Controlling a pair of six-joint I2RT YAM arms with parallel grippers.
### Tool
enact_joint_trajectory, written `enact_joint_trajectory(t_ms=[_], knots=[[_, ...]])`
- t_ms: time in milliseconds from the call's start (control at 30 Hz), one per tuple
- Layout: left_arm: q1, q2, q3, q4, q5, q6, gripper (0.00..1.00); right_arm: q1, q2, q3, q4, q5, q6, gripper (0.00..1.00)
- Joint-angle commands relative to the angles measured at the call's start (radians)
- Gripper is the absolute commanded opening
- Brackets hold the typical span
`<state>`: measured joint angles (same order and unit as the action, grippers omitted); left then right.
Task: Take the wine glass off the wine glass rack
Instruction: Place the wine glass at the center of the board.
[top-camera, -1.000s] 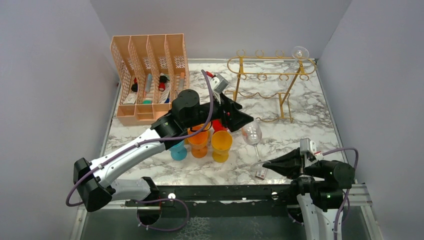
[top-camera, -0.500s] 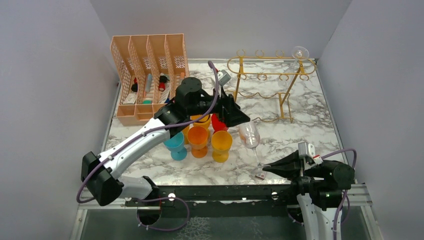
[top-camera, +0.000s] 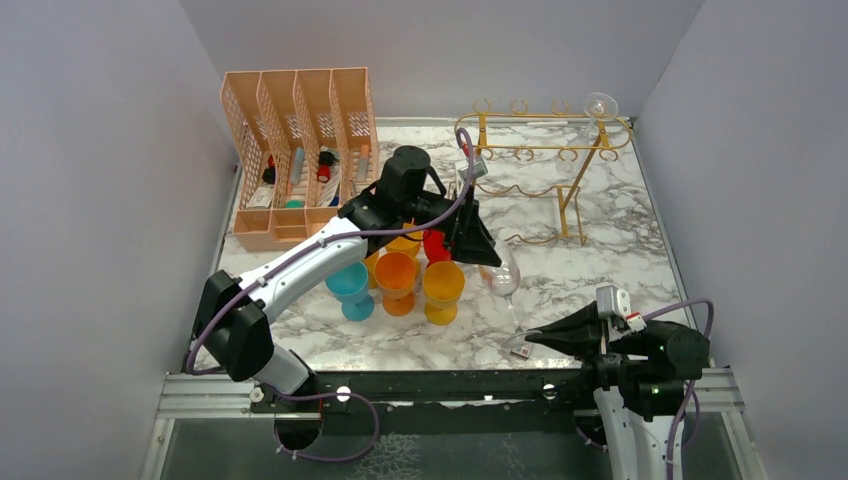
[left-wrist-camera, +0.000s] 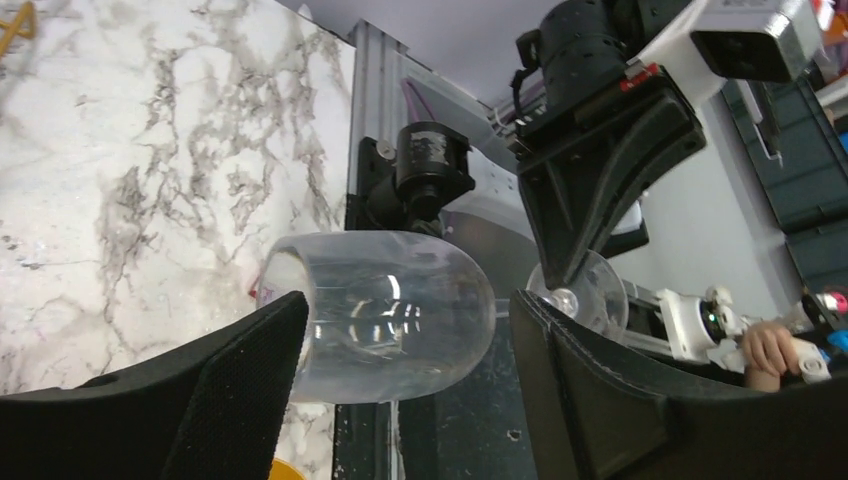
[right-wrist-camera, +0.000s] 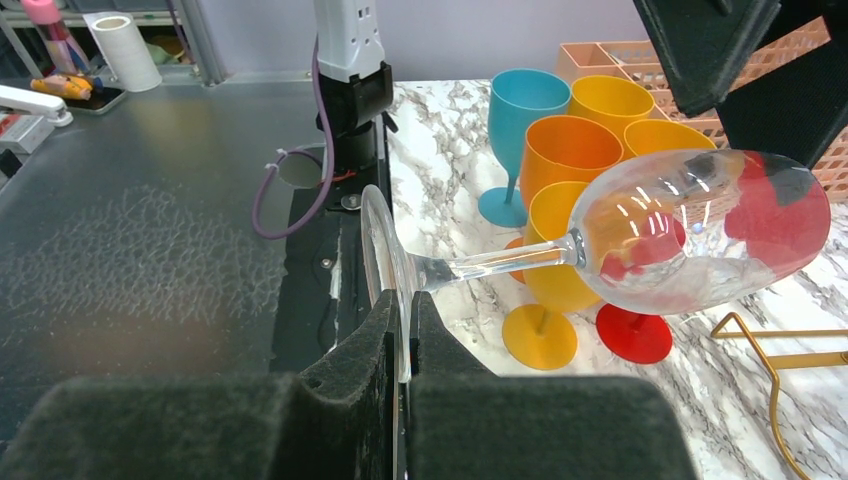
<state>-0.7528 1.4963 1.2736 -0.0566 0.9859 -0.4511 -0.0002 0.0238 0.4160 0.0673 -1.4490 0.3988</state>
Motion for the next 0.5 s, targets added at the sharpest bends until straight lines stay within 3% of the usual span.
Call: enact_joint_trajectory(t_ms=[0, 200, 467], knots=[[0.003, -0.01, 0.024, 0.041, 0.154, 0.012, 0.75, 0.003, -0.017, 0.004, 0.05, 0.024, -0.036, 0.01], [0.003, 0.007, 0.01, 0.077, 0.299, 0.0, 0.58, 0.003, -0.015, 0.001, 0.034, 0.069, -0.057, 0.01], [0.001, -0.022, 0.003, 0.075, 0.357, 0.023, 0.23, 0.003, -0.011, 0.012, -0.03, 0.157, -0.091, 0.01]])
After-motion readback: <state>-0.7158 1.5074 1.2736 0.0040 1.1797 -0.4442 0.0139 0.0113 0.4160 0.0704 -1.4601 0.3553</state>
